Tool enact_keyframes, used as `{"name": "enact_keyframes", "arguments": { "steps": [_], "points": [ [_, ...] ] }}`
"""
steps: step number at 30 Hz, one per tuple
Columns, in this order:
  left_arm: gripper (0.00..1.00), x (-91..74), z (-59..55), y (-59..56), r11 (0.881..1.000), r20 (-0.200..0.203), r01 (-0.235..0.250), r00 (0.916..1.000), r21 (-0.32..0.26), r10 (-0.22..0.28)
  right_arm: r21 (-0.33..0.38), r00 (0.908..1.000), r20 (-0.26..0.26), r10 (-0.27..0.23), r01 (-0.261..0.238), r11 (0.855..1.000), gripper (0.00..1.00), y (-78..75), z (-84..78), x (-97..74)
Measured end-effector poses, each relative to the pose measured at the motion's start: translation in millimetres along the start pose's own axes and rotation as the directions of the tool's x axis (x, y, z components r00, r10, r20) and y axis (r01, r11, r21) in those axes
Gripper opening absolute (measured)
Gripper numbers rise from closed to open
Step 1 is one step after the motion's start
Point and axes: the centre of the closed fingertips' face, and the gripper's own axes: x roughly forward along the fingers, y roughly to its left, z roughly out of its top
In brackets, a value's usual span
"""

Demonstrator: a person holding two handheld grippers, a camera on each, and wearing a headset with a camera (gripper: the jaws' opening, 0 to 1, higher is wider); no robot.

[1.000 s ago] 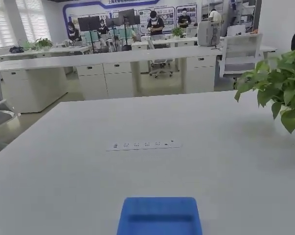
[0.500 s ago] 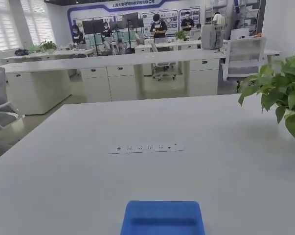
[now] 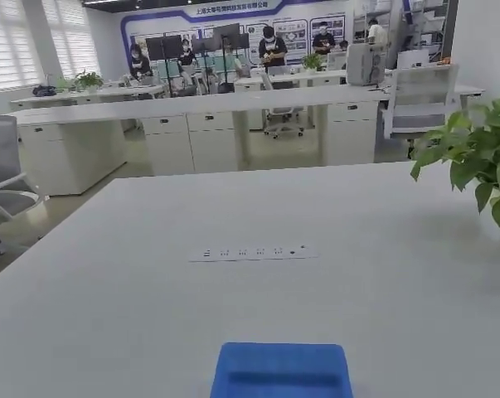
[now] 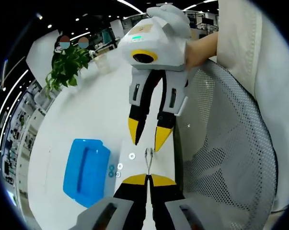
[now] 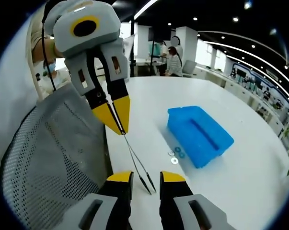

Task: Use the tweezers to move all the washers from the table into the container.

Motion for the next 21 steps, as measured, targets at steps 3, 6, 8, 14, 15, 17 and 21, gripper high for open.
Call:
{"name": "enact_keyframes", "arguments": {
  "steps": [3,6,8,14,15,17,21],
  "points": [
    [0.00,0.1,3.3,-3.5,1.000,-0.004,-0.007,1.0000,0.006,0.007,-0.026,0.9997,-0.022,0.010,-0.011,1.000,0.17,3.7,-3.3,2.7],
    [0.00,0.1,7.2,-6.7,1.000,-0.005,-0.008,1.0000,0.022,0.008,-0.041,0.9991,-0.031,0.029,-0.030,0.999,0.16,7.5,-3.4,5.1],
    [0.00,-0.1,10.0,-8.2,1.000,-0.003,-0.005,1.0000,0.025,0.005,-0.050,0.9986,-0.036,0.038,-0.040,0.998,0.15,8.9,-3.6,7.0],
    [0.00,-0.5,17.7,-9.4,0.999,0.001,-0.003,1.0000,0.043,0.002,-0.094,0.9950,-0.077,0.063,-0.070,0.993,0.11,11.0,-9.5,14.6],
    [0.00,-0.8,19.0,-9.5,0.999,0.004,-0.002,1.0000,0.043,0.001,-0.098,0.9945,-0.081,0.067,-0.075,0.992,0.10,11.3,-10.2,15.4],
    [0.00,-1.2,21.3,-9.5,0.999,0.005,0.000,1.0000,0.047,-0.001,-0.104,0.9936,-0.086,0.073,-0.082,0.991,0.09,11.1,-11.1,16.6],
    [0.00,-2.0,23.5,-7.5,0.999,0.002,0.001,1.0000,0.053,-0.001,-0.109,0.9929,-0.087,0.082,-0.091,0.990,0.07,10.4,-11.3,17.3]
  ]
}}
